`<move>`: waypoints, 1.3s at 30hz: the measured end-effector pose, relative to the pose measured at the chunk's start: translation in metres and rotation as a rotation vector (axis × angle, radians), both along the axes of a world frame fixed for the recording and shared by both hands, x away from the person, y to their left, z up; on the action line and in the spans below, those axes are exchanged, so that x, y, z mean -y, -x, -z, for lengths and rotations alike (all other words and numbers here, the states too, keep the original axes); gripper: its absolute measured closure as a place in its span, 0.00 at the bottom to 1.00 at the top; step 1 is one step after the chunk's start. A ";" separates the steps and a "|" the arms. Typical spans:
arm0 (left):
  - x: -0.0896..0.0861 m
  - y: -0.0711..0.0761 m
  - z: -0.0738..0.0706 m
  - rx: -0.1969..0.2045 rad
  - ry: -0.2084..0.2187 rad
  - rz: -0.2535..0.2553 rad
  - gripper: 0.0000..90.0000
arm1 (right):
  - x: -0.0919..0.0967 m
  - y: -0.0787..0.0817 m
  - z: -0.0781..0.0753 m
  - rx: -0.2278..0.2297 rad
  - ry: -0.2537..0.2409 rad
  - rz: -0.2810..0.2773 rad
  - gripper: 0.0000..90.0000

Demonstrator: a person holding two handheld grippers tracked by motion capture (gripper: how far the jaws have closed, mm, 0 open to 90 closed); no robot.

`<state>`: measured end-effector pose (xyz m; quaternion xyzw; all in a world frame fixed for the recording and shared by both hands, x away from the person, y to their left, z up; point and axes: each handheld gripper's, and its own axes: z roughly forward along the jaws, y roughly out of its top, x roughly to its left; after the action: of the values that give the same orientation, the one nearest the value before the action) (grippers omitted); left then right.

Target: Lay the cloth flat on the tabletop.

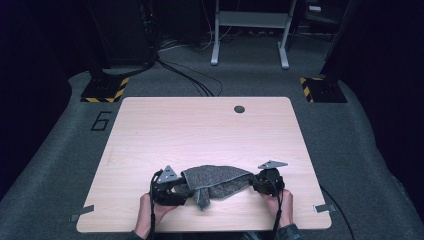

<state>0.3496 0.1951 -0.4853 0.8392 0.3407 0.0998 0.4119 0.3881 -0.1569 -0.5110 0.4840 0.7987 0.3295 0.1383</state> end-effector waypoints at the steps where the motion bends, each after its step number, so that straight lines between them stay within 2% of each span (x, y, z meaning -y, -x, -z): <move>1: 0.001 -0.001 0.001 -0.003 -0.002 0.006 0.50 | -0.001 0.000 0.001 0.006 0.005 -0.005 0.78; 4: 0.006 -0.004 0.004 -0.022 -0.012 0.004 0.66 | -0.001 -0.001 0.001 0.007 0.010 -0.008 0.83; 7: 0.006 -0.006 0.004 -0.015 -0.019 0.006 0.85 | -0.001 -0.002 0.001 0.017 0.014 -0.011 0.90; 10: 0.004 -0.007 0.001 -0.010 -0.007 0.007 0.90 | -0.001 -0.003 -0.001 0.023 0.016 -0.007 0.92; 13: 0.002 -0.009 -0.004 0.000 -0.005 0.007 0.92 | -0.001 -0.005 -0.003 0.033 0.023 -0.007 0.95; 15: 0.001 -0.009 -0.006 -0.009 0.008 0.005 0.92 | -0.002 -0.007 -0.004 0.037 0.027 -0.007 0.96; 16: 0.000 -0.010 -0.007 0.000 0.011 0.002 0.92 | -0.003 -0.008 -0.006 0.036 0.027 -0.004 0.96; 19: -0.002 -0.011 -0.010 -0.005 0.019 -0.003 0.92 | -0.003 -0.011 -0.008 0.050 0.031 -0.011 0.97; 22: -0.003 -0.011 -0.009 -0.009 0.011 -0.004 0.90 | -0.005 -0.012 -0.009 0.045 0.033 -0.010 0.97; 23: -0.004 -0.011 -0.008 -0.016 0.016 -0.004 0.88 | -0.005 -0.012 -0.009 0.040 0.032 -0.008 0.97; 27: -0.005 -0.011 -0.007 -0.040 0.006 -0.012 0.64 | -0.006 -0.014 -0.007 0.038 0.030 -0.010 0.97; 30: -0.004 -0.014 -0.007 -0.048 0.007 -0.013 0.58 | -0.007 -0.014 -0.006 0.034 0.032 -0.014 0.95; 32: -0.002 -0.016 -0.009 -0.048 0.014 -0.016 0.60 | -0.008 -0.014 -0.005 0.036 0.029 -0.016 0.96; 37: 0.000 -0.019 -0.014 -0.033 0.025 -0.030 0.83 | -0.010 -0.015 -0.005 0.041 0.040 -0.019 0.98; 39: -0.001 -0.021 -0.016 -0.026 0.027 -0.034 0.89 | -0.010 -0.015 -0.006 0.046 0.042 -0.023 0.98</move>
<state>0.3709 0.1963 -0.4693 0.8289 0.3614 0.0911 0.4172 0.4029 -0.1472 -0.5055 0.4640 0.8076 0.3254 0.1630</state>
